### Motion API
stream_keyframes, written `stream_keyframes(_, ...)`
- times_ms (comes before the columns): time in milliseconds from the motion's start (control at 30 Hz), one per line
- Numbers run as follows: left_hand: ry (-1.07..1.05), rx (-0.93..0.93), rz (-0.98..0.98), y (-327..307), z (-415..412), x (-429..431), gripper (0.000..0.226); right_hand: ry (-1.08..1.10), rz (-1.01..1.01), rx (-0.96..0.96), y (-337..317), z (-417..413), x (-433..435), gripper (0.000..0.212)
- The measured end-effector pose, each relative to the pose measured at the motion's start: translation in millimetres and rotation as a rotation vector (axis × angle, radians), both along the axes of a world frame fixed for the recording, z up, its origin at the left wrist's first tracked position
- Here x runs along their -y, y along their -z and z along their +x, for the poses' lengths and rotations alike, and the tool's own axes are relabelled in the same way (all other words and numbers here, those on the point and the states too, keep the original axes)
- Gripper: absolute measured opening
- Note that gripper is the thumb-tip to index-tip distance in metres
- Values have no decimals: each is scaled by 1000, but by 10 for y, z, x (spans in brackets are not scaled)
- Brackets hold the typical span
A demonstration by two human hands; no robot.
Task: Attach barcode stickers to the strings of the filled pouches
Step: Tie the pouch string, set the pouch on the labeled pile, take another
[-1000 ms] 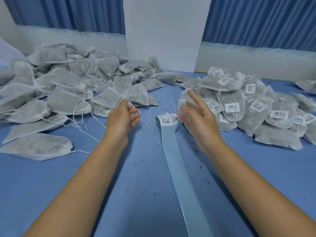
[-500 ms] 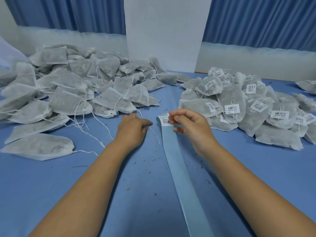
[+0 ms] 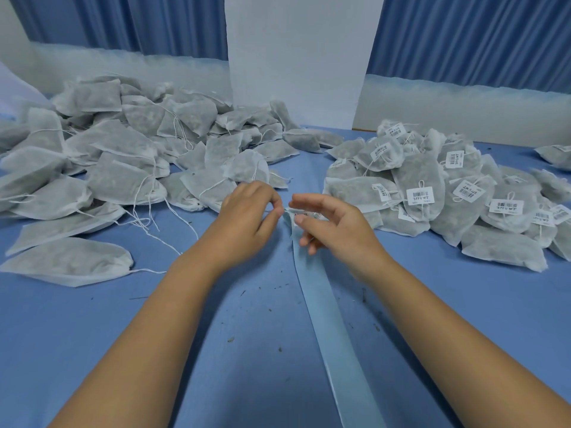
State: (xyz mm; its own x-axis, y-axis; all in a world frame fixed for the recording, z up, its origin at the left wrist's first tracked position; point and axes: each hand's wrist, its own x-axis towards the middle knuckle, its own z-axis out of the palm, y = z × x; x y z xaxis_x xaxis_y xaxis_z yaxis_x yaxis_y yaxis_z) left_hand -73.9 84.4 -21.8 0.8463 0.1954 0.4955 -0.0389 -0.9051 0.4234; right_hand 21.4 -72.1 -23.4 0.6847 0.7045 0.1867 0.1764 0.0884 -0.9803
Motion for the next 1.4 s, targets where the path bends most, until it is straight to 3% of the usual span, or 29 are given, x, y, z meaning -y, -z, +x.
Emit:
stream_keyframes(100,80,52,-46,-55,-31,77,7,-35,-9,-36,9,-17,-5,27)
stream_keyframes(233,78,117,-83,-70,-30,93,5,-23,13,-11,14,-13,-6,7)
stream_keyframes(333,86,101,-108,-44,-21,76,11,-11,36,-3,-24,19,9,14)
stream_keyframes(433,68,27,-45,-7,-12,-9,14,-10,171,-192,-101,72,38,29)
stream_keyframes(533,44,-14,24,15,-18,-97,14,11,330,-375,-162,132,64,28)
stream_keyframes(700,-17,-6,3,49,-38,-170,12,173,299,-403,-114,207,64,27)
stream_keyframes(767,-10,-4,-40,40,-52,-166,12,245,226,-327,-96,223,76,20)
stream_keyframes(867,45,48,-124,-21,-69,-119,14,296,27,-62,-89,189,85,9)
stream_keyframes(1000,146,88,-76,-72,-78,-39,24,182,-42,180,-62,74,93,53)
stream_keyframes(1100,194,96,-11,-95,-78,1,21,52,-45,317,-28,4,89,62)
stream_keyframes(1300,123,86,-53,-120,-95,53,19,50,-107,230,-19,-37,32,12)
stream_keyframes(1400,67,-27,-265,-149,-128,56,15,95,-80,276,-17,17,32,7)
